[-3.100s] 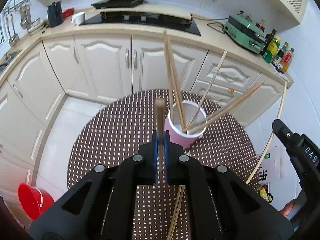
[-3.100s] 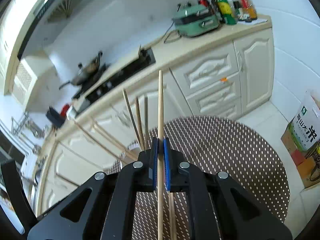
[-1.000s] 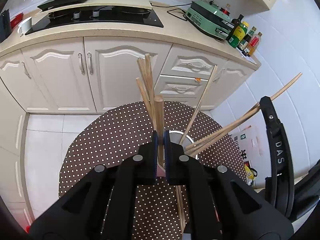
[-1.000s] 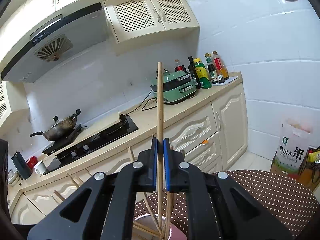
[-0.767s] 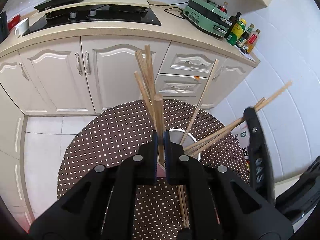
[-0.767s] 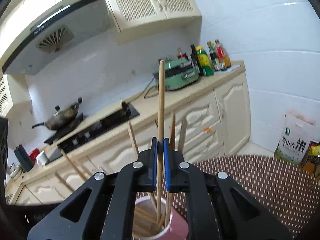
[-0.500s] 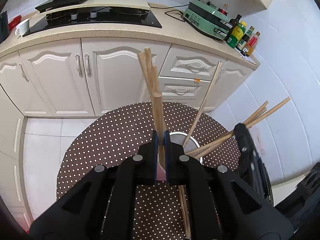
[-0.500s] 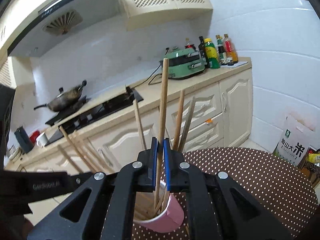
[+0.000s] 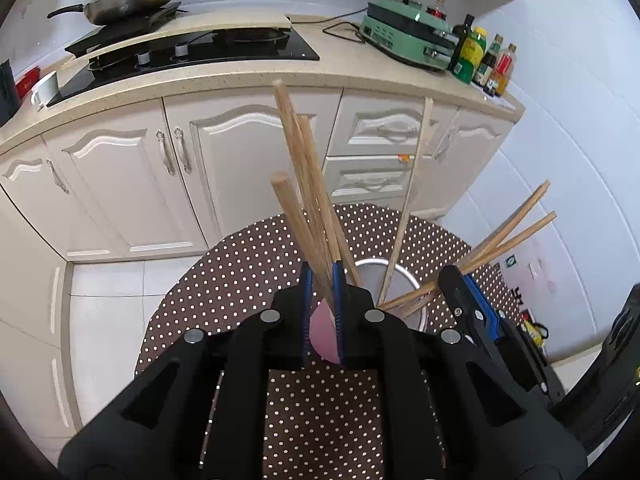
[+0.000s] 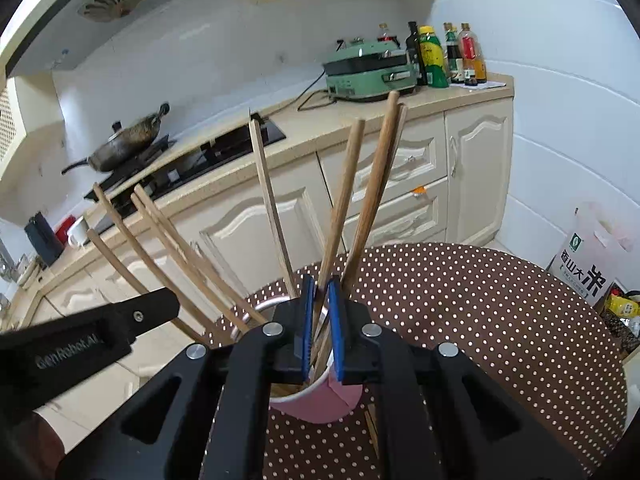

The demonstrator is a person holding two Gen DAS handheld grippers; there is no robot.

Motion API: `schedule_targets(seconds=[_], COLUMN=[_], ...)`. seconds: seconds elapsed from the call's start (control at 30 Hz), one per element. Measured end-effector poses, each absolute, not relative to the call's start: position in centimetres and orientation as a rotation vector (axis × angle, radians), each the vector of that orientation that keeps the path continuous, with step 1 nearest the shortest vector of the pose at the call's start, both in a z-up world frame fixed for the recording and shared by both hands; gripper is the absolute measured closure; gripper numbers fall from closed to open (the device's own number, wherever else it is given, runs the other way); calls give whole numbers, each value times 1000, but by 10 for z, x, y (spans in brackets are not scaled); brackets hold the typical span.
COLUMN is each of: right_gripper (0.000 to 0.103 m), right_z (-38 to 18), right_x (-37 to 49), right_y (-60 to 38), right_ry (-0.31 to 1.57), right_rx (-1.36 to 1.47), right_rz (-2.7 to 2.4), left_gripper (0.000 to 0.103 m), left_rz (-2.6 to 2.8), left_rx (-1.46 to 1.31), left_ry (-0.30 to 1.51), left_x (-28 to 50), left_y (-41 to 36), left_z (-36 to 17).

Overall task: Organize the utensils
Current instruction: 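Open both grippers to release the chopsticks into the cup, then withdraw both grippers from the cup back over the last loose chopsticks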

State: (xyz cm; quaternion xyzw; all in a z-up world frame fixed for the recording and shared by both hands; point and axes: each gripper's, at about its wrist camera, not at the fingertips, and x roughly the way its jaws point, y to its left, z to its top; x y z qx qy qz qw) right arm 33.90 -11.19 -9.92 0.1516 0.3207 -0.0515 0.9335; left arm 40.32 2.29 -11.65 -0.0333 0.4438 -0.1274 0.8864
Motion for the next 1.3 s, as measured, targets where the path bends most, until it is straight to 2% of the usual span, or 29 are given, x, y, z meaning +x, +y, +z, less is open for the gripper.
schedule_targets(seconds=[0.1,0.17,0.27,0.53,0.67,0.7,1.13,1.3], right_gripper=[89,67,57,48,41,40,22,21], right_z=[-98,-98,-97,-92,-85,-83,-68,-63], right_x=[337,333,329,325,323,321,297,277], right_y=[-111,-113,-118,-133,-140,-142,-171,-177], right_ry=[683,691,703,738,760,762,799,803], right_rx=[302,307,308,288,286,291,279,222], right_rz=[-91,-91,-90,-68,-46,-43,15,27], left_gripper=[92,92,92,90,60,57,55,55], left_rz=[-265,-263,-260,-245,-233,-223,-150,-111], left_rx=[-55,-45,-36,-32,-29,-30,-42,-50], left_ry=[921,926,931,951,939,927,897,895], left_x=[400,397,393,384,375,372,331,308], left_y=[21,20,20,24,26,27,28,21], left_z=[-117,-118,-120,-123,-122,-120,-102,-98])
